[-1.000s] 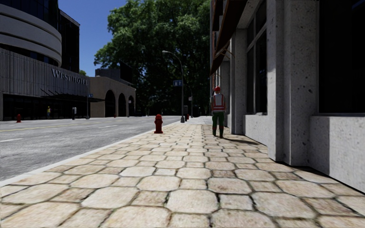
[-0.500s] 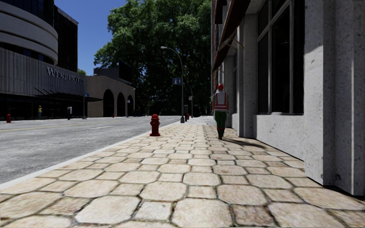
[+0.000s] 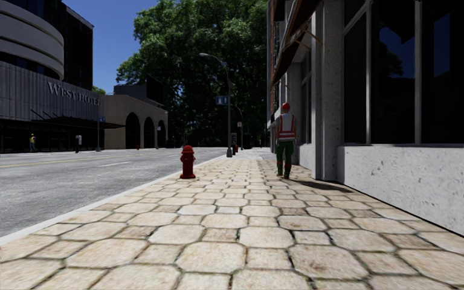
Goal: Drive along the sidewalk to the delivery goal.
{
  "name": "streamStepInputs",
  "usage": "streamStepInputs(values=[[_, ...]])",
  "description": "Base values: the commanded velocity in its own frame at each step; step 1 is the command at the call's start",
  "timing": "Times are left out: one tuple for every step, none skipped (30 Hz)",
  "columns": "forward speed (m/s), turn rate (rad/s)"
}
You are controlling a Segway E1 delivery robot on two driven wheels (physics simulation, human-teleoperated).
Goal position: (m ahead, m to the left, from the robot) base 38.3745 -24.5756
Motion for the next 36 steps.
streamStepInputs(values=[[2.0, -0.22], [2.0, -0.22], [2.0, -0.23], [2.0, -0.23], [2.0, -0.23], [2.0, -0.23], [2.0, -0.23], [2.0, -0.23], [2.0, -0.23], [2.0, -0.23], [2.0, -0.23], [2.0, -0.23], [2.0, -0.23], [2.0, -0.24], [2.0, -0.21], [2.0, -0.03], [2.0, -0.03], [2.0, 0.0], [2.0, 0.0], [2.0, 0.0], [2.0, 0.0], [2.0, 0.0], [2.0, 0.0], [2.0, 0.0], [2.0, 0.0], [2.0, 0.0], [2.0, 0.0], [2.0, 0.0], [2.0, 0.0], [2.0, 0.0], [2.0, 0.0], [2.0, 0.0], [2.0, 0.0], [2.0, 0.0], [2.0, 0.0], [2.0, 0.0]])
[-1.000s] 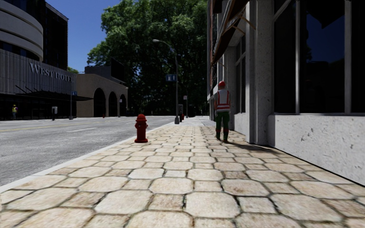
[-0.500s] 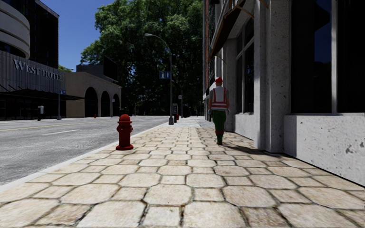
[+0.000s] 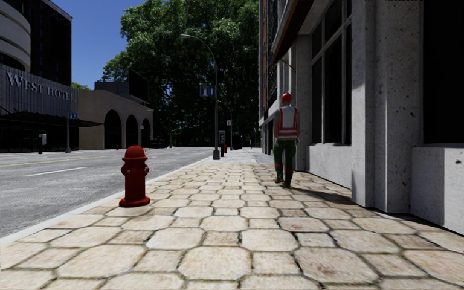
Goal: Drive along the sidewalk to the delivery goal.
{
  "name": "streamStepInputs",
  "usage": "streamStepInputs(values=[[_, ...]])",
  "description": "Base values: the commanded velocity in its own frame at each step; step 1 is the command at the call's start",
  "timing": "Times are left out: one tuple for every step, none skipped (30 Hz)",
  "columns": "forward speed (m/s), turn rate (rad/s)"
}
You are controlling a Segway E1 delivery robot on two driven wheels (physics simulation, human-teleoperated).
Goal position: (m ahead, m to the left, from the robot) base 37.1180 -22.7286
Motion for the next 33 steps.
streamStepInputs(values=[[2.0, 0.0], [2.0, 0.0], [2.0, 0.0], [2.0, 0.0], [2.0, 0.0], [2.0, 0.0], [2.0, 0.0], [2.0, 0.0], [2.0, 0.0], [2.0, 0.0], [2.0, 0.0], [2.0, 0.0], [2.0, 0.0], [2.0, 0.0], [2.0, 0.0], [2.0, 0.0], [2.0, 0.0], [2.0, 0.0], [2.0, 0.0], [2.0, 0.0], [2.0, 0.0], [2.0, 0.0], [2.0, 0.0], [2.0, 0.0], [2.0, 0.0], [2.0, 0.0], [2.0, 0.0], [2.0, 0.0], [2.0, 0.0], [2.0, 0.0], [2.0, 0.0], [2.0, 0.0], [2.0, 0.0]])
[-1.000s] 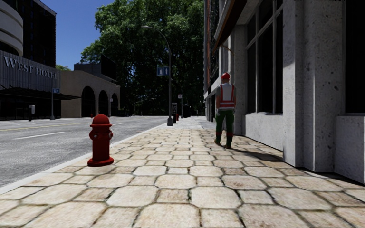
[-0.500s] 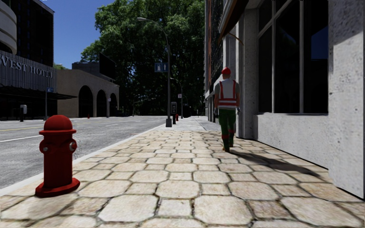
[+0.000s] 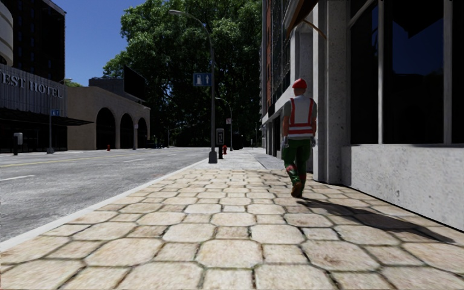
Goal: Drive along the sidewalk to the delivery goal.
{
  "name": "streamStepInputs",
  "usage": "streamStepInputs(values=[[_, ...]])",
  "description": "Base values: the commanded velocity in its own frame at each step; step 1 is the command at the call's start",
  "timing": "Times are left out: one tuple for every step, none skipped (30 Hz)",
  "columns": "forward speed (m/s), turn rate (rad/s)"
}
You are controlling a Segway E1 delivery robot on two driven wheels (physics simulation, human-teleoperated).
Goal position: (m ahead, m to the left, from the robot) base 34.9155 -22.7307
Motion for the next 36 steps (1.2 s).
streamStepInputs(values=[[2.0, 0.0], [2.0, 0.0], [2.0, 0.0], [2.0, 0.0], [2.0, 0.0], [2.0, 0.0], [2.0, 0.0], [2.0, 0.0], [2.0, 0.0], [2.0, 0.0], [2.0, 0.0], [2.0, 0.0], [2.0, 0.0], [2.0, 0.0], [2.0, 0.0], [2.0, 0.0], [2.0, 0.0], [2.0, 0.0], [2.0, 0.0], [2.0, 0.0], [2.0, 0.0], [2.0, 0.0], [2.0, 0.0], [2.0, 0.0], [2.0, 0.0], [2.0, 0.0], [2.0, 0.0], [2.0, 0.0], [2.0, 0.0], [2.0, 0.0], [2.0, 0.0], [2.0, 0.0], [2.0, 0.0], [2.0, 0.0], [2.0, 0.0], [2.0, 0.0]])
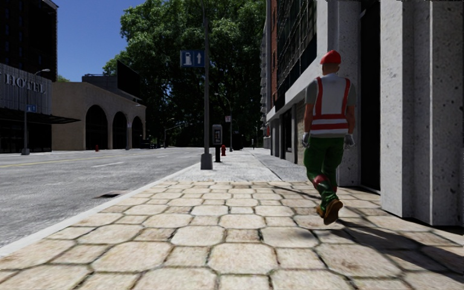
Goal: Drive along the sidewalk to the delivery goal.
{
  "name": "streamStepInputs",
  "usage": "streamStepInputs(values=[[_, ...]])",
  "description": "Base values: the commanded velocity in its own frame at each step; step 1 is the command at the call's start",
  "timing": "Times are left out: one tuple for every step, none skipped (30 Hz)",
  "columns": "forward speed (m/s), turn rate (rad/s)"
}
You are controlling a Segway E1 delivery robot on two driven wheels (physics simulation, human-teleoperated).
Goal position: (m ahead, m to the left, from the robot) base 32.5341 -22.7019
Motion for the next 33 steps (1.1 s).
streamStepInputs(values=[[2.0, 0.0], [2.0, 0.0], [2.0, 0.0], [2.0, 0.0], [2.0, 0.0], [2.0, 0.0], [2.0, 0.0], [2.0, 0.0], [2.0, 0.0], [2.0, 0.0], [2.0, 0.0], [2.0, 0.0], [2.0, 0.0], [2.0, 0.0], [2.0, 0.0], [2.0, 0.0], [2.0, 0.0], [2.0, 0.0], [2.0, 0.0], [2.0, 0.0], [2.0, 0.0], [2.0, 0.0], [2.0, 0.0], [2.0, 0.0], [2.0, 0.0], [2.0, 0.0], [2.0, 0.0], [2.0, 0.0], [2.0, 0.0], [2.0, 0.0], [2.0, 0.0], [2.0, 0.0], [2.0, 0.0]])
